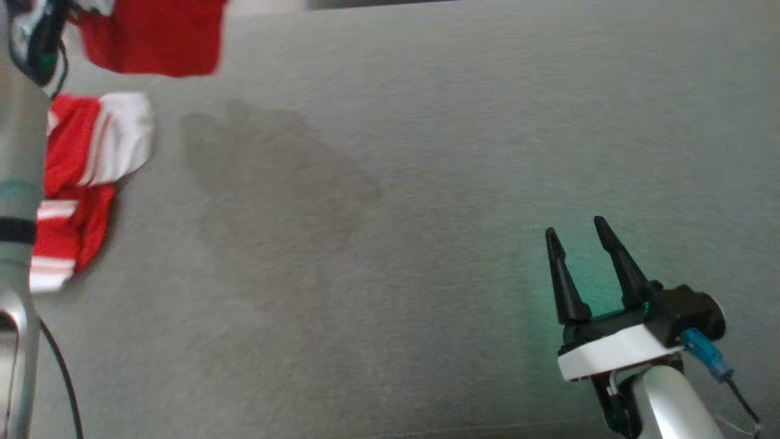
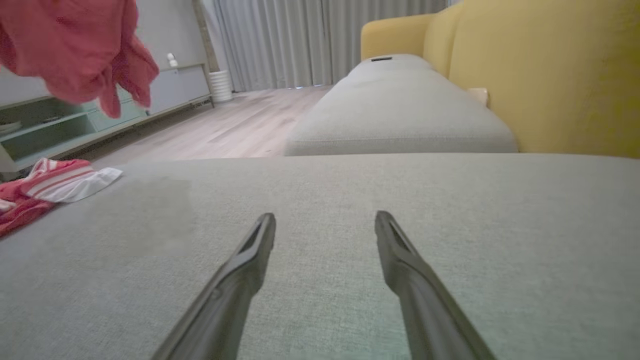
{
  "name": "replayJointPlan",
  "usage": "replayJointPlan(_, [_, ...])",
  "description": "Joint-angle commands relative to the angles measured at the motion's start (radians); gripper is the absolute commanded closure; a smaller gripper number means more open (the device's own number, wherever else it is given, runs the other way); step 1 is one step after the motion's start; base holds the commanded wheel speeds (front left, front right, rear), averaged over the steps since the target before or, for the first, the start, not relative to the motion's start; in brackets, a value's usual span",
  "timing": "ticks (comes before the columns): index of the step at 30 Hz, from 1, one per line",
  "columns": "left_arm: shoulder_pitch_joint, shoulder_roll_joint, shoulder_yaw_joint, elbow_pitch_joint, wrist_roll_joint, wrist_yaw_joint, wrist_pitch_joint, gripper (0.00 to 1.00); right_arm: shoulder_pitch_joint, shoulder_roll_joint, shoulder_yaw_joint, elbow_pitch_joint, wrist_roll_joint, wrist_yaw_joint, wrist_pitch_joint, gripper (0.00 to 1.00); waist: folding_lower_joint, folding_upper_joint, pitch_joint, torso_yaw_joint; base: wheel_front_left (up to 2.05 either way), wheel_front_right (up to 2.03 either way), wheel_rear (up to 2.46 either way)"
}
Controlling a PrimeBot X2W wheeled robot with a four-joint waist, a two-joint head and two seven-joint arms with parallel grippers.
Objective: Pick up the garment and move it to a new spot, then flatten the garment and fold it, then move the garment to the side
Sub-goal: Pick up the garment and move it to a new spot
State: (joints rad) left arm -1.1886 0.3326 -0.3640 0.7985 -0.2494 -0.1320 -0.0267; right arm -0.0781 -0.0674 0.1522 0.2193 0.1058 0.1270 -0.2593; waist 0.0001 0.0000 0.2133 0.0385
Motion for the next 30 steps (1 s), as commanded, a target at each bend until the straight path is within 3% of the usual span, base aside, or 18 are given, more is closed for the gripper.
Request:
replayJointPlan(1, [-0.019,0.062,-0.005,-0.062,-0.023,0.002,0.012,1.00,-0.014,0.009,0.028,-0.041,0.008,0.004,-0.002,0.00,-0.0001,0.0000,-0.066,-0.121,0.00,0.00,0.00])
replayJointPlan(9, [0.078,0.027,-0.156,-0.217,-0.108,0.001,0.016,1.00,-0.020,0.016,0.057,-0.054,0.020,0.004,-0.002,0.00,-0.0001,0.0000,-0.079,-0.263,0.00,0.00,0.00])
replayJointPlan(15, [0.230,-0.024,-0.313,-0.318,-0.129,0.001,-0.039,1.00,-0.020,0.017,0.071,-0.064,0.051,0.004,-0.002,0.00,-0.0001,0.0000,-0.073,-0.318,0.00,0.00,0.00])
replayJointPlan(22, [0.470,-0.091,-0.536,-0.265,-0.011,0.008,-0.178,1.00,-0.007,0.017,0.070,-0.064,0.058,0.004,-0.002,0.00,-0.0001,0.0000,-0.053,-0.324,0.00,0.00,0.00])
replayJointPlan(28, [0.603,-0.163,-0.625,-0.156,0.020,0.022,-0.226,1.00,0.009,0.017,0.067,-0.045,0.047,0.004,-0.002,0.00,-0.0001,0.0000,-0.077,-0.300,0.00,0.00,0.00])
replayJointPlan(29, [0.622,-0.174,-0.626,-0.144,0.023,0.041,-0.230,0.82,0.014,0.017,0.067,-0.044,0.047,0.004,-0.002,0.00,-0.0001,0.0000,-0.087,-0.293,0.00,0.00,0.00])
replayJointPlan(30, [0.636,-0.181,-0.631,-0.140,0.039,0.066,-0.232,0.00,0.018,0.017,0.068,-0.042,0.044,0.004,-0.002,0.00,-0.0001,0.0000,-0.099,-0.285,0.00,0.00,0.00])
